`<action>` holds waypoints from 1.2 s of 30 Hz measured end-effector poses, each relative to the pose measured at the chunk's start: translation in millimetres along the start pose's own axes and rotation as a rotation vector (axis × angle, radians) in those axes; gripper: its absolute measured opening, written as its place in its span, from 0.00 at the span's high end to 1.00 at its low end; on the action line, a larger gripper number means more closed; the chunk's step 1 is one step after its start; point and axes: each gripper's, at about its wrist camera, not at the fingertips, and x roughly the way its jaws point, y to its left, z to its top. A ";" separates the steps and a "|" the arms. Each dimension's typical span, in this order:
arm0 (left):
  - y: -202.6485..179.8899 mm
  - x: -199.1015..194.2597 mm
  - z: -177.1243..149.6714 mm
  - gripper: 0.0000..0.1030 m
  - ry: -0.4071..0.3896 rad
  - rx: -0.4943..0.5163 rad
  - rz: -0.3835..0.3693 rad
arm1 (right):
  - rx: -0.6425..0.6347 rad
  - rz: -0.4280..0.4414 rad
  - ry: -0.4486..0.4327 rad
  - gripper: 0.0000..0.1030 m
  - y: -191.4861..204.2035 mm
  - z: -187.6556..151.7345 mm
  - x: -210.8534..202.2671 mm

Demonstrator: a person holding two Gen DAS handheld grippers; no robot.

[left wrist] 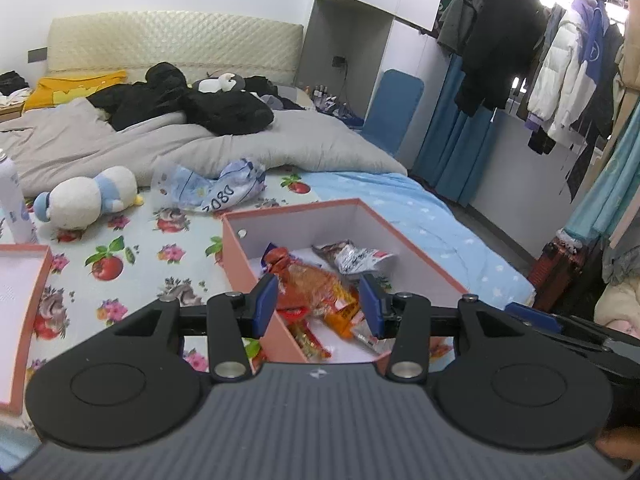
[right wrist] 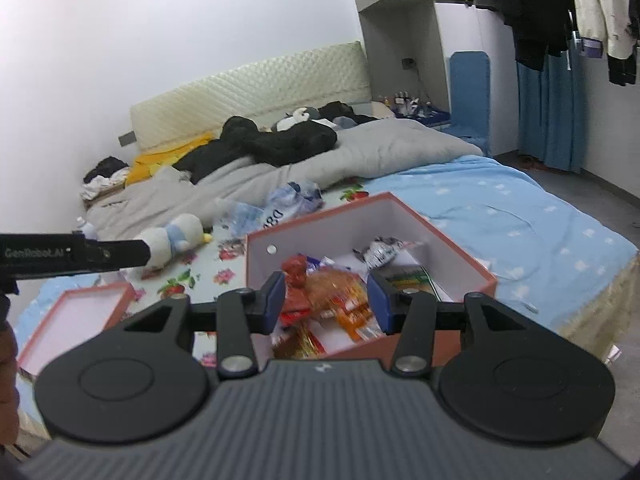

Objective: Organize snacks

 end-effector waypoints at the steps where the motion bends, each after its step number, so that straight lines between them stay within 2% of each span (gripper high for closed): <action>1: -0.7 -0.8 -3.6 0.51 0.005 0.000 -0.001 | 0.002 -0.003 0.006 0.53 0.6 -3.4 -0.5; 5: -3.2 -1.2 -16.1 0.50 0.022 0.010 -0.006 | 0.002 -0.004 0.030 0.53 3.1 -13.0 0.1; 9: 2.4 1.3 -21.4 0.50 0.027 0.012 0.011 | -0.025 0.001 0.018 0.53 8.7 -14.7 -0.4; 23: 21.1 5.0 -25.8 0.51 0.046 -0.046 0.021 | -0.035 0.022 0.040 0.53 14.7 -18.7 5.0; 36: 19.9 7.6 -28.4 0.50 0.054 -0.045 0.023 | -0.034 0.006 0.041 0.53 14.3 -19.2 6.7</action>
